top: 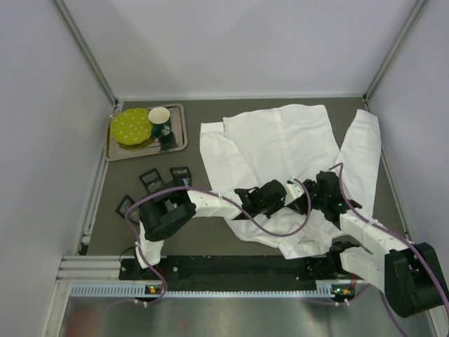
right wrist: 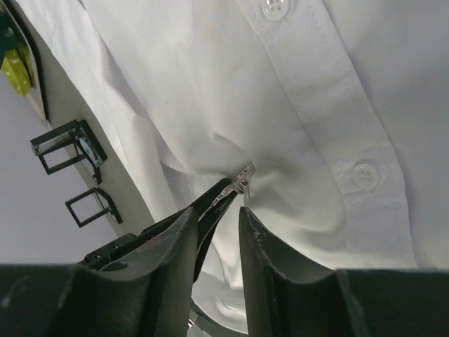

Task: Remove the brooch from the garment
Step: Remove the brooch from the clothes.

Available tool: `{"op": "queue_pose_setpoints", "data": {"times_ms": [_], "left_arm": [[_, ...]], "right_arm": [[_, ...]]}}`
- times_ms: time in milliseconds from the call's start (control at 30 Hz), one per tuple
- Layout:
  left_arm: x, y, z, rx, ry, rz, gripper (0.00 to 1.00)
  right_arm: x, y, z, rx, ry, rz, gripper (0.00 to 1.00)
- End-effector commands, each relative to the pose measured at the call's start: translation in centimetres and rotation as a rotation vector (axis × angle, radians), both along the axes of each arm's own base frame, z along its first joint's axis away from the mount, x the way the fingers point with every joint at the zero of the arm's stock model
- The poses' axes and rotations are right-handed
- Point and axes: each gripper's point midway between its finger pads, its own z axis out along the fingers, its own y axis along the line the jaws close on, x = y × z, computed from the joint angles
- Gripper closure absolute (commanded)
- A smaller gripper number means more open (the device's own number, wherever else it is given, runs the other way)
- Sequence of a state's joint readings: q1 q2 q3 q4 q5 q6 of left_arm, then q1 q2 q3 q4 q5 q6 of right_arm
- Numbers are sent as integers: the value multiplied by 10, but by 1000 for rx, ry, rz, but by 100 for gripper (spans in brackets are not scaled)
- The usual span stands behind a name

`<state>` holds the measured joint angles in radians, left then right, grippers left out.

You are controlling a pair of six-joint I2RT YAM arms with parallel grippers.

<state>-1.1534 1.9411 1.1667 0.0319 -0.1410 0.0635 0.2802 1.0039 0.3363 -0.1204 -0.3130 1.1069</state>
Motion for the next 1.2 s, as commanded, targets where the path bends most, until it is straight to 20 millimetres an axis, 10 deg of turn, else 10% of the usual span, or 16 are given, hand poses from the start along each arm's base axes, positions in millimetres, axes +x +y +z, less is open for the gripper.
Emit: {"op": "queue_pose_setpoints", "data": {"times_ms": [0, 1167], "left_arm": [[-7, 28, -25, 164, -16, -7, 100], [-9, 15, -8, 205, -154, -30, 100]], "right_arm": [[13, 7, 23, 57, -26, -18, 71], [14, 18, 1, 88, 102, -27, 81]]}}
